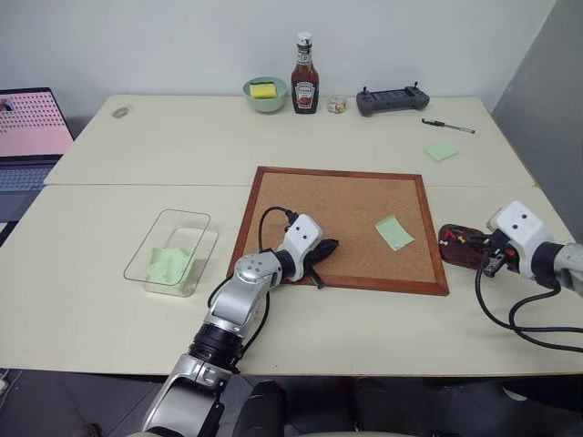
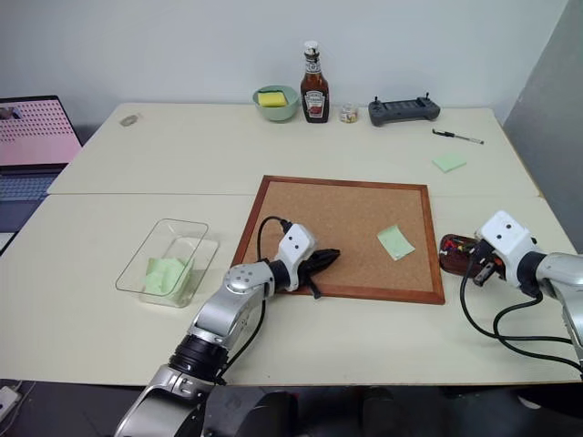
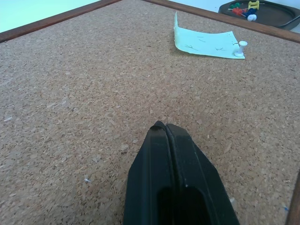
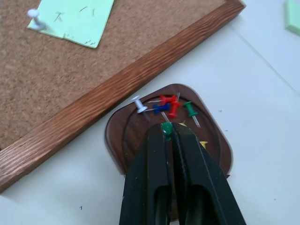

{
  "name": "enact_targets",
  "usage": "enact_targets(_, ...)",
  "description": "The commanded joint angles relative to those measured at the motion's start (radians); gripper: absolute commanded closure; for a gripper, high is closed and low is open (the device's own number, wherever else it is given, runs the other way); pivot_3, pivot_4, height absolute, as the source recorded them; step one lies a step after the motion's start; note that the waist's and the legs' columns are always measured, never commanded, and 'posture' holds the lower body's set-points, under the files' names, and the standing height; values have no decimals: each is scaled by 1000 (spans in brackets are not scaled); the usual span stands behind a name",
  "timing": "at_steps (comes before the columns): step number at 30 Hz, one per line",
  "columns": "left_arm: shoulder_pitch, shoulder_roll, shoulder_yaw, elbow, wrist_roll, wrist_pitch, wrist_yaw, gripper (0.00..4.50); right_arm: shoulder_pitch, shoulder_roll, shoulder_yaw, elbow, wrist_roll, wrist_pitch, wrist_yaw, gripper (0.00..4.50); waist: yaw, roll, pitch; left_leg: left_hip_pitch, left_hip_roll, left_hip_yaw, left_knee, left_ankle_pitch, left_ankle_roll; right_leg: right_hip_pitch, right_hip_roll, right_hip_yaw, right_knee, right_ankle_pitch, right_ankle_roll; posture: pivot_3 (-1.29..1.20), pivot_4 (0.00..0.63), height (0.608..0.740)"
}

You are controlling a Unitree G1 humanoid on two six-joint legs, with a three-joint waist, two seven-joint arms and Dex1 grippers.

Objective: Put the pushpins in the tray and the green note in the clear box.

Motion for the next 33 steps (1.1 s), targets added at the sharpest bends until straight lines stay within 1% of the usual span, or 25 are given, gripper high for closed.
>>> enact_targets(1, 22, -6, -32, 37, 24, 14, 0, 4500, -27, -2, 17, 16, -35, -35, -4, 3577, 0, 0, 0, 0, 0, 0, 0, 0, 0, 0, 0, 0, 0, 0, 0, 0, 150, 740)
enact_targets(3, 23, -5, -30, 36, 24, 15, 2, 4500, -36, 1, 22, 27, -44, -40, -7, 3274, 0, 0, 0, 0, 0, 0, 0, 0, 0, 0, 0, 0, 0, 0, 0, 0, 150, 740)
enact_targets(5, 25, -3, -28, 33, 23, 16, 3, 4500, -40, -1, 23, 37, -51, -47, -12, 2781, 0, 0, 0, 0, 0, 0, 0, 0, 0, 0, 0, 0, 0, 0, 0, 0, 150, 740)
enact_targets(6, 27, -2, -28, 32, 23, 16, 3, 4500, -44, 1, 19, 40, -52, -48, -18, 2626, 0, 0, 0, 0, 0, 0, 0, 0, 0, 0, 0, 0, 0, 0, 0, 0, 150, 740)
enact_targets(7, 28, -1, -27, 31, 23, 17, 3, 4500, -49, 4, 13, 42, -49, -43, -22, 2342, 0, 0, 0, 0, 0, 0, 0, 0, 0, 0, 0, 0, 0, 0, 0, 0, 150, 740)
enact_targets(10, 28, -1, -27, 30, 22, 17, 3, 4500, -60, 13, -16, 27, -16, -19, -15, 1639, 0, 0, 0, 0, 0, 0, 0, 0, 0, 0, 0, 0, 0, 0, 0, 0, 150, 740)
enact_targets(15, 27, -1, -27, 32, 21, 17, 2, 4500, -65, 48, -64, -52, 107, 72, 31, 1639, 0, 0, 0, 0, 0, 0, 0, 0, 0, 0, 0, 0, 0, 0, 0, 0, 150, 740)
enact_targets(19, 26, -4, -28, 33, 21, 16, 2, 4500, -58, 118, -39, -145, 183, 132, 30, 1639, -1, 0, 0, 0, 1, 0, 0, 0, 0, 0, 0, 0, 0, 0, 0, 0, 150, 740)
enact_targets(22, 27, -3, -28, 30, 21, 18, 2, 4500, -63, 167, -13, -181, 205, 157, 16, 1639, 0, 0, 0, 0, 0, 0, 0, 0, 0, 0, 0, 0, 0, 0, 0, 0, 150, 740)
enact_targets(26, 28, -3, -28, 26, 22, 22, 5, 4500, -79, 225, 59, -158, 176, 123, 9, 1639, -1, 0, 0, 0, 0, -1, 0, 0, 0, 0, 0, 0, 0, 0, 0, 0, 150, 740)
enact_targets(33, 33, 0, -29, 13, 22, 30, 8, 4500, -143, 271, 137, -33, 120, 31, 21, 1639, -1, 0, 0, 0, 0, 0, 0, 0, 0, 0, 0, 0, 0, 0, 0, 0, 150, 740)
